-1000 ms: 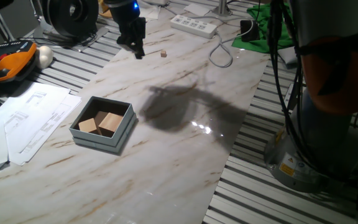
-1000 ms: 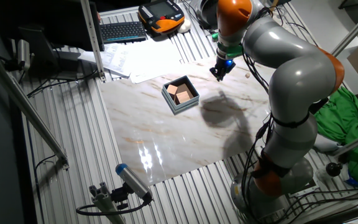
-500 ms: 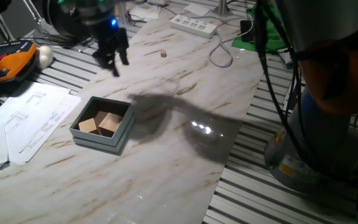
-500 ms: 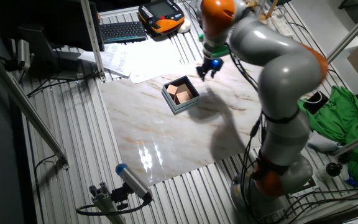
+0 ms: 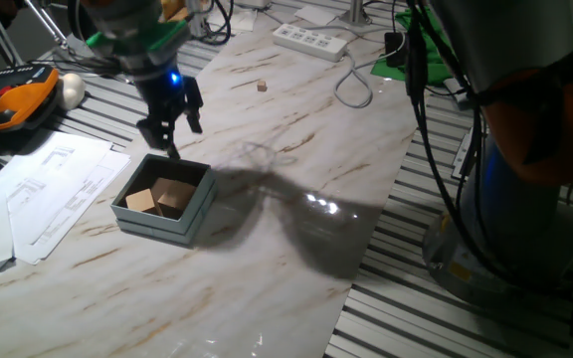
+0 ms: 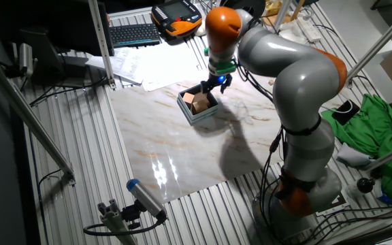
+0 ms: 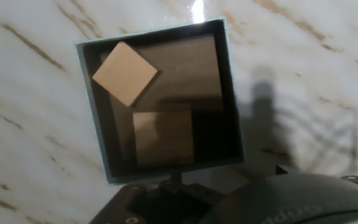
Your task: Take everything out of the gift box
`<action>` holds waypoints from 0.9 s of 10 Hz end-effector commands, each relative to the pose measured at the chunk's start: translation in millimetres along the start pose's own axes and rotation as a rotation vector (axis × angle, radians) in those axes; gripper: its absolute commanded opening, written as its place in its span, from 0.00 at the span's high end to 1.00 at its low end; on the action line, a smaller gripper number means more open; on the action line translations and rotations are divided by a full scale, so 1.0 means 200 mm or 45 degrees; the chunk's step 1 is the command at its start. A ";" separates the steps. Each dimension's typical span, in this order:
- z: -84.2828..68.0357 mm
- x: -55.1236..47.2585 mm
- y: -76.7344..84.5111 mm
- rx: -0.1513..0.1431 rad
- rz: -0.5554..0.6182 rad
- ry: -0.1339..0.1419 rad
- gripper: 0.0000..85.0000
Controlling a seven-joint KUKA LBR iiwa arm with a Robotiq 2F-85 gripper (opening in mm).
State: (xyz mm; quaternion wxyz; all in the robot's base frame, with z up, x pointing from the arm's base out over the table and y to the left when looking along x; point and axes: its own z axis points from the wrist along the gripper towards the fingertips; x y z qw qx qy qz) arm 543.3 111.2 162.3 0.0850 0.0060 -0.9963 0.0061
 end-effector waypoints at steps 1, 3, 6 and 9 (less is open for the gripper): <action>0.02 -0.01 0.01 -0.007 -0.003 0.001 0.20; 0.09 -0.04 0.03 -0.026 0.008 -0.012 0.20; 0.18 -0.02 0.11 -0.038 0.035 -0.031 0.20; 0.26 0.02 0.18 -0.049 0.064 -0.080 0.20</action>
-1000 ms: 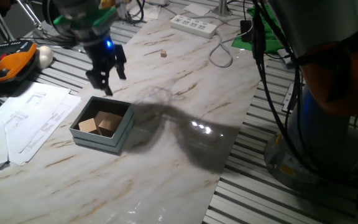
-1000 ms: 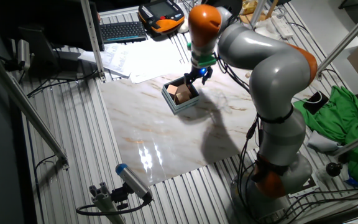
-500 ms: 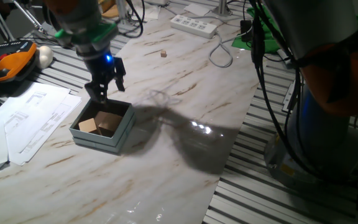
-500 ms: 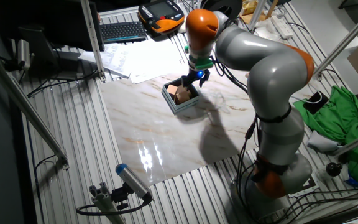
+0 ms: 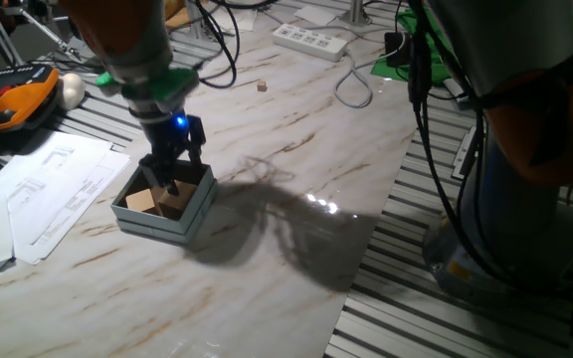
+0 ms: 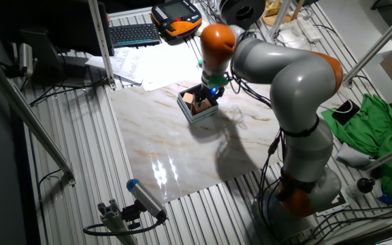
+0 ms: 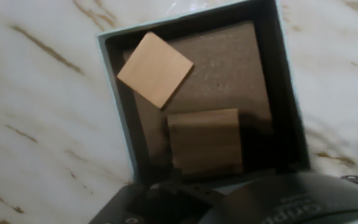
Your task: Take everything out of the gift box
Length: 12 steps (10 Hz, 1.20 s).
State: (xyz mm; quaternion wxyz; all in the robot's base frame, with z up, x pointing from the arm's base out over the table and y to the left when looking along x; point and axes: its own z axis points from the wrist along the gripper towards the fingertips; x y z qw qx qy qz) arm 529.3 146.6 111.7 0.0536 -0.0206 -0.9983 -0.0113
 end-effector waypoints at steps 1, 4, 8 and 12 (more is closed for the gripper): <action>0.00 0.00 0.00 -0.005 0.001 -0.001 0.20; -0.06 -0.01 -0.03 0.047 -0.022 -0.003 0.20; -0.06 -0.01 -0.03 0.073 -0.011 0.015 0.20; -0.06 -0.01 -0.03 0.051 -0.015 -0.021 0.20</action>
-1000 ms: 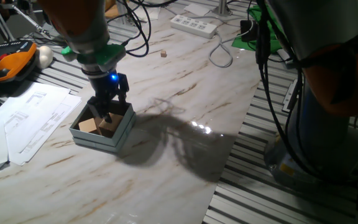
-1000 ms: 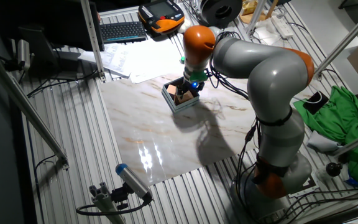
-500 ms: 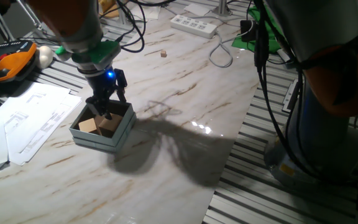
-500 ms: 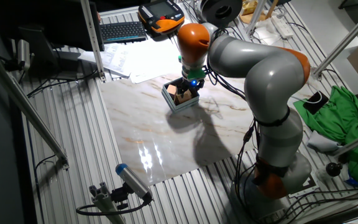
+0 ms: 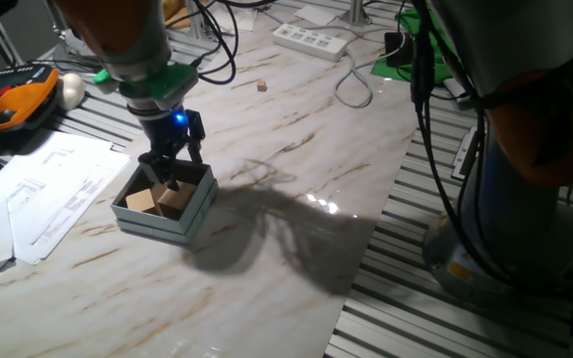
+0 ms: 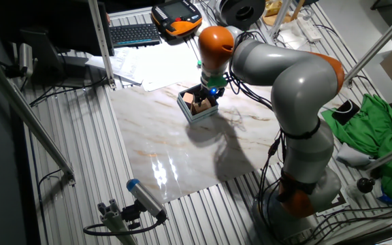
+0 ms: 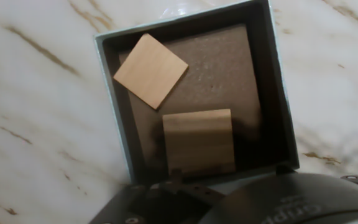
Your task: Take everything out of the gift box
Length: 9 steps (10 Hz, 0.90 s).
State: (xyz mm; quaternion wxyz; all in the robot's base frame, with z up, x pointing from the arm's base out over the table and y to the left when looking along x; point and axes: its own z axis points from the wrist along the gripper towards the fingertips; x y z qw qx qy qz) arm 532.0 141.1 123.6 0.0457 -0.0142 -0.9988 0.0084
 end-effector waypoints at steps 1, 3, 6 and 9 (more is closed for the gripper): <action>0.00 0.00 0.00 0.004 -0.002 0.000 0.20; 0.00 0.00 0.00 0.004 -0.003 -0.006 0.20; 0.03 -0.07 0.03 -0.010 -0.021 -0.002 0.20; 0.07 -0.10 0.07 -0.014 -0.014 -0.004 0.20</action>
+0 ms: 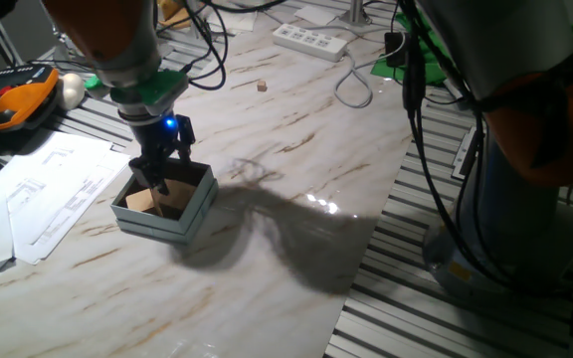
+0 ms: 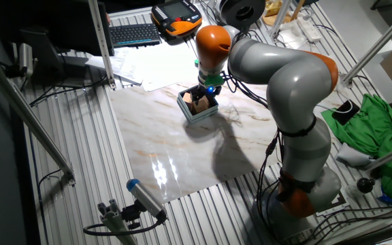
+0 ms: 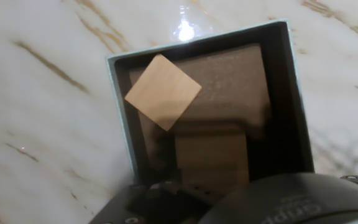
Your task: Take everything out of the gift box
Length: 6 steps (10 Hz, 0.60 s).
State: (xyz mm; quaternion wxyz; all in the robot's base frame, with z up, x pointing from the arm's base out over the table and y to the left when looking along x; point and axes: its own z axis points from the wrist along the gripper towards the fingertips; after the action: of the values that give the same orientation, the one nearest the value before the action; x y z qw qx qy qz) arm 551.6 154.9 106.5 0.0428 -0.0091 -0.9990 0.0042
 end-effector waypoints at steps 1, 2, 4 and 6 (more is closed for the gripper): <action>0.02 0.00 0.01 0.010 0.001 -0.012 0.20; 0.04 0.00 0.02 0.021 -0.002 -0.016 0.20; 0.05 -0.01 0.01 0.016 -0.010 -0.006 0.20; 0.08 -0.01 0.00 0.012 -0.022 -0.004 0.20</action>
State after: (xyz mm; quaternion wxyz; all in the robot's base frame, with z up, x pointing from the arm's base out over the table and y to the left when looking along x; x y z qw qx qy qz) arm 552.4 155.1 90.0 0.0407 0.0012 -0.9991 0.0097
